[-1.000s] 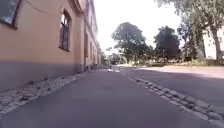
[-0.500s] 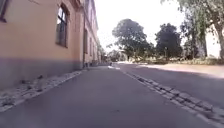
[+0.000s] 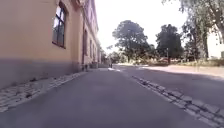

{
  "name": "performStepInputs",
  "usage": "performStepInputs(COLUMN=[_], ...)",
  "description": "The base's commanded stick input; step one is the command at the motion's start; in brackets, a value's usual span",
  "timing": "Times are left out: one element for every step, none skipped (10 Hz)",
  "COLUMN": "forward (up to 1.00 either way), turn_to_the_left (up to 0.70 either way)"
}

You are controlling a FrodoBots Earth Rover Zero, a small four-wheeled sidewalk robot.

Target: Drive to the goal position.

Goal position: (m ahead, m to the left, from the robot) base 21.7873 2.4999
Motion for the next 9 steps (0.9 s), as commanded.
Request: performStepInputs(forward=[0.70, 0.70, 0.70, 0.70, 0.70, 0.70, 0.70, 0.70, 0.70], turn_to_the_left=[0.00, 0.00, 0.00, 0.00, 0.00, 0.00, 0.00, 0.00, 0.00])
